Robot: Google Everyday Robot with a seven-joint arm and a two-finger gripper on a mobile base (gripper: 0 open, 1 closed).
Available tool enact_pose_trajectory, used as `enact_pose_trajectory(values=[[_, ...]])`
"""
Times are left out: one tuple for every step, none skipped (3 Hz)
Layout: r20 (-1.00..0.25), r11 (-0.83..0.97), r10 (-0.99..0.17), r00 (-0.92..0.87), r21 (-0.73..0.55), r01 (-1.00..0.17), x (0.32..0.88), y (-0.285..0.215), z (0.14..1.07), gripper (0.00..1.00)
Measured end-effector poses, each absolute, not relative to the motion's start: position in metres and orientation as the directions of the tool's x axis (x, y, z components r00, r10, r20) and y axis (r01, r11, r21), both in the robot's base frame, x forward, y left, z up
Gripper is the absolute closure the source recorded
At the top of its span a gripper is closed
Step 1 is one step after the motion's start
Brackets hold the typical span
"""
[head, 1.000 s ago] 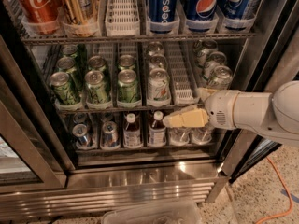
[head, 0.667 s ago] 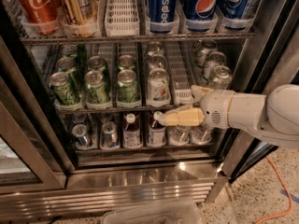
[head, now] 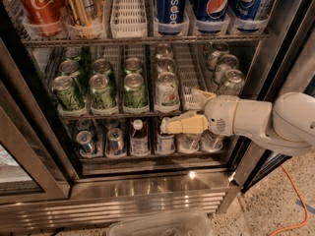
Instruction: Pick 7up can from middle shelf of fridge
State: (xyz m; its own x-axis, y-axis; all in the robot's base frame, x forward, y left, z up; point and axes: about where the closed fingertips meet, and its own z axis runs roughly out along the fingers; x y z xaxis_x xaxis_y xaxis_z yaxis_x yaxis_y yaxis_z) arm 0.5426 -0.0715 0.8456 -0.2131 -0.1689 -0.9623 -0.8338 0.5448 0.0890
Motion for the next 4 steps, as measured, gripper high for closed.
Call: enact_pose_trajectory(values=[[-0.962, 0.544, -0.169, -0.213, 0.089, -0.834, 0.543, -0.071, 0.845, 0.00], [-0.962, 0.550, -0.151, -0.228, 0.110, -0.828, 0.542, -0.069, 0.842, 0.00], [-0.967, 0.561, -0.132, -0.218, 0.109, -0.821, 0.546, -0.062, 0.840, 0.00], [-0.978, 0.568, -0.101, -0.185, 0.095, -0.817, 0.550, -0.055, 0.840, 0.00]])
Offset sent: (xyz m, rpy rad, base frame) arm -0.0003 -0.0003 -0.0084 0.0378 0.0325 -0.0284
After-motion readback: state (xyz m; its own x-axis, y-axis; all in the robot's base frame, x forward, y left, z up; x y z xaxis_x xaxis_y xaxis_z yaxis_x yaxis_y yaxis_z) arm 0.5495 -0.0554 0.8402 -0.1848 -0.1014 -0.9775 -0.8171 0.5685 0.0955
